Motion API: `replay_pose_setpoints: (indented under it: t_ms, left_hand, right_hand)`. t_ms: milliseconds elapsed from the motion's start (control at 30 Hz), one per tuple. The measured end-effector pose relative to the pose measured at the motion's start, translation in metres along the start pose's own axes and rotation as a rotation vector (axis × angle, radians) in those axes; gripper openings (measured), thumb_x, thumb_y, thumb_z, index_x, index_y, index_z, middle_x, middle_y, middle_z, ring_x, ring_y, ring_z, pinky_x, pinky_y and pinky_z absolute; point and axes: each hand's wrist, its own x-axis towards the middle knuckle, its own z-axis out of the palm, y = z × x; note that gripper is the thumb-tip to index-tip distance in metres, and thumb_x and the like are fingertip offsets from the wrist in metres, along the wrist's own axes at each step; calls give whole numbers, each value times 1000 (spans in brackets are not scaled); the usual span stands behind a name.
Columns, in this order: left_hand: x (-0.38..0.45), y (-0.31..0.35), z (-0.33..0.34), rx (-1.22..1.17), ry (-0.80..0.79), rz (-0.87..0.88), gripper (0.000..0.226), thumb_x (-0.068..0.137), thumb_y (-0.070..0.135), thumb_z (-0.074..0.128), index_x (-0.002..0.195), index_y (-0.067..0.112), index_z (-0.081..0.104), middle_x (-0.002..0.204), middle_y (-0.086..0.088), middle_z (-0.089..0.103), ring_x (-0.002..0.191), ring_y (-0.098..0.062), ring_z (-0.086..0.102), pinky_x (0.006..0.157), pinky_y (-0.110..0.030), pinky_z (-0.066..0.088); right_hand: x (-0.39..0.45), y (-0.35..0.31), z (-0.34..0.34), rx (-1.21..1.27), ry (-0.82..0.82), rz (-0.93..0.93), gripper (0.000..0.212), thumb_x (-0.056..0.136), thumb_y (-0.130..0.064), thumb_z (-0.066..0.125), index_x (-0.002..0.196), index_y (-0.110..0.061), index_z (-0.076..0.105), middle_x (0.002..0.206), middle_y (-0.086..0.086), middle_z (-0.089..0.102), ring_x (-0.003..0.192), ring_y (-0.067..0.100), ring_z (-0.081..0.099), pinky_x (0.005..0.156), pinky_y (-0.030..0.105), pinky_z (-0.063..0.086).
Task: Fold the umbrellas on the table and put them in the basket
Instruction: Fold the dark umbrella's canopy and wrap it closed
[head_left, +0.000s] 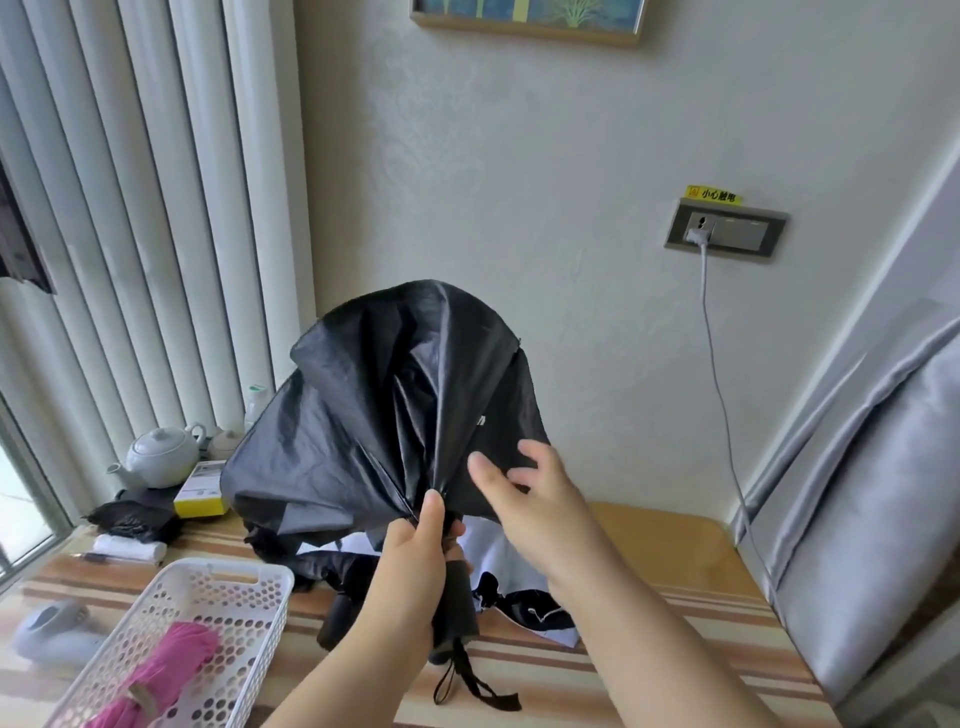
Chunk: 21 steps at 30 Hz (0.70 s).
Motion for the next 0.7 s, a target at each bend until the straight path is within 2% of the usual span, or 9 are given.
replay_pose_setpoints:
  t_ms: [33, 100, 167, 233, 300, 367, 467, 567, 700]
  left_hand:
    - [-4, -1, 2, 17, -13, -11, 41, 95, 49, 46, 91, 8, 53, 83, -12, 58, 74, -28, 58, 78, -47, 50]
    - [-10, -4, 5, 77, -58, -14, 39, 94, 47, 47, 88, 9, 52, 80, -14, 57, 72, -26, 57, 72, -40, 49]
    - [-13, -9, 5, 115, -127, -16, 33, 94, 43, 52, 84, 11, 50, 62, -3, 59, 61, -20, 54, 62, -32, 46]
    - [-10, -10, -3, 177, -217, -20, 23, 93, 36, 58, 89, 14, 54, 53, 7, 61, 61, -17, 55, 67, -33, 52]
    - [-2, -5, -15, 184, -347, -84, 28, 87, 34, 66, 105, 13, 59, 73, 4, 72, 76, -22, 65, 88, -43, 52]
    - [4, 6, -26, 112, -479, -157, 45, 78, 35, 70, 114, 9, 61, 100, -8, 73, 93, -29, 69, 93, -47, 48]
    - [8, 13, -28, 18, -590, -226, 46, 88, 42, 51, 119, 10, 61, 115, -15, 68, 105, -31, 65, 97, -48, 46]
    - [7, 8, -21, 36, -587, -196, 47, 92, 45, 45, 113, 8, 64, 107, -14, 69, 82, -25, 65, 84, -42, 43]
    - [1, 4, -17, 39, -603, -180, 46, 90, 45, 52, 102, 1, 58, 84, -11, 57, 58, -16, 45, 70, -35, 36]
  right_hand:
    - [6, 0, 9, -17, -77, 68, 82, 82, -64, 59, 146, -24, 29, 142, -4, 47, 127, 16, 49, 99, 29, 41]
    - [17, 0, 22, 64, -78, 117, 85, 77, -64, 65, 144, -22, 34, 140, -3, 51, 124, 19, 52, 103, 39, 44]
    - [27, 12, 31, 210, 22, 99, 66, 77, -42, 75, 132, -20, 45, 125, 1, 62, 108, 21, 62, 91, 43, 53]
    - [30, 23, 32, 350, 97, 69, 46, 78, -18, 76, 119, -18, 54, 106, 5, 70, 92, 25, 68, 69, 38, 57]
    - [28, 31, 28, 465, 125, 26, 36, 79, -3, 73, 110, -15, 60, 97, 5, 73, 88, 26, 70, 66, 36, 56]
    - [26, 38, 24, 519, 127, -16, 36, 78, 3, 73, 107, -16, 62, 96, 4, 74, 92, 25, 70, 82, 45, 57]
    - [24, 39, 22, 560, 101, -65, 41, 76, 2, 75, 111, -14, 62, 100, 3, 74, 96, 24, 70, 90, 50, 54]
    - [21, 41, 18, 646, 51, -46, 45, 73, -4, 77, 114, -13, 60, 104, 9, 73, 96, 30, 70, 84, 53, 55]
    - [15, 42, 8, 647, -55, 3, 33, 85, -2, 69, 115, -10, 57, 95, 17, 71, 72, 35, 64, 51, 39, 50]
